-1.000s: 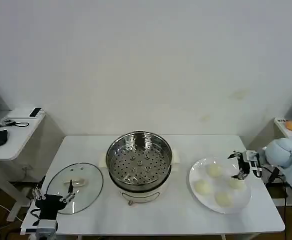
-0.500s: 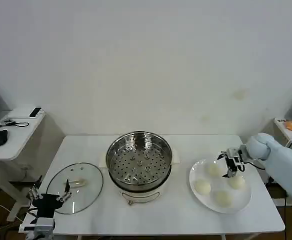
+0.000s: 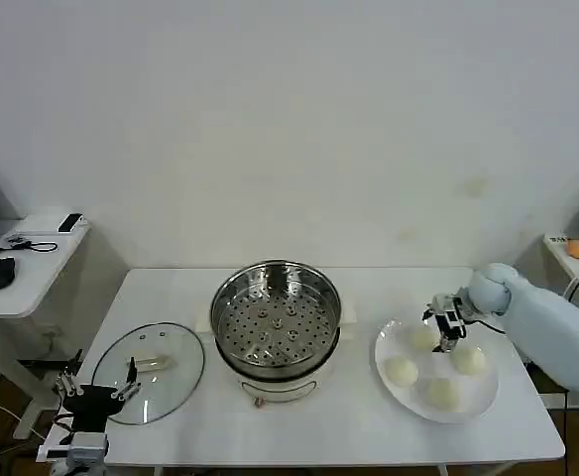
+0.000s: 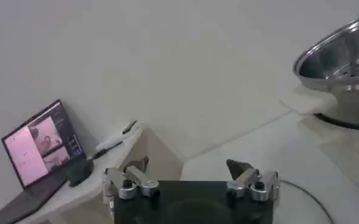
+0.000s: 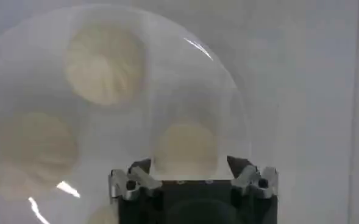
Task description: Take steamed baozi put them in steamer then cover it.
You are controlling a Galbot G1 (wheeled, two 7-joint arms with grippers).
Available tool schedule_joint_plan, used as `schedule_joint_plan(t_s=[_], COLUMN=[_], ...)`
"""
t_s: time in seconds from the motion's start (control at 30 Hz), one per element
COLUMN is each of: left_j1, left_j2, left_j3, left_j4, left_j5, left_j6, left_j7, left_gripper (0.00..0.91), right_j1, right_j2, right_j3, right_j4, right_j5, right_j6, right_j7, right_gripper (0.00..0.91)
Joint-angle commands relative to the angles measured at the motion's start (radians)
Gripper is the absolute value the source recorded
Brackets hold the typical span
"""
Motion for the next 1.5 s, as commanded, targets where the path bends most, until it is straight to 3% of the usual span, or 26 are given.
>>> schedule_joint_plan(t_s=[0.03,0.47,0.67,0.83,1.2,1.5], left_j1=[0.001,0.009,0.004,-0.002,0.000,-0.009], left_j2=[0.001,-0.004,-0.002,-0.002,0.010,0.003], left_j3=[-0.002,0.003,0.003,0.008,-0.016,-0.025], left_j4=[-0.001,-0.024,-0.019,-0.014,-0.003,0.020], left_j5=[0.000,0.003,-0.001,-0.001,-0.041,-0.057], left_j6=[0.000,0.006,0.009,0.008,0.014,0.020], left_j7=[0.000,0.002,0.004,0.005,0.013,0.017], left_gripper=[0.907,0.907,0.907,0.907,0.907,0.907], right_j1=[0.009,0.074,0.234,0.396,0.678,0.752], right_j2=[0.019,-0.054,-0.126,-0.115,0.099,0.353], right_j3=[-0.015,-0.058,-0.107,-0.178,-0.403,-0.452], right_j4=[-0.022,0.069,0.162,0.191,0.185,0.161], right_j5=[-0.007,0.049,0.143,0.236,0.339,0.407], right_j6=[0.001,-0.005,-0.015,-0.028,-0.038,0.012], right_j7=[0.002,-0.018,-0.030,-0.032,-0.007,0.003], right_gripper=[0.645,0.635,0.645,0.645,0.645,0.645])
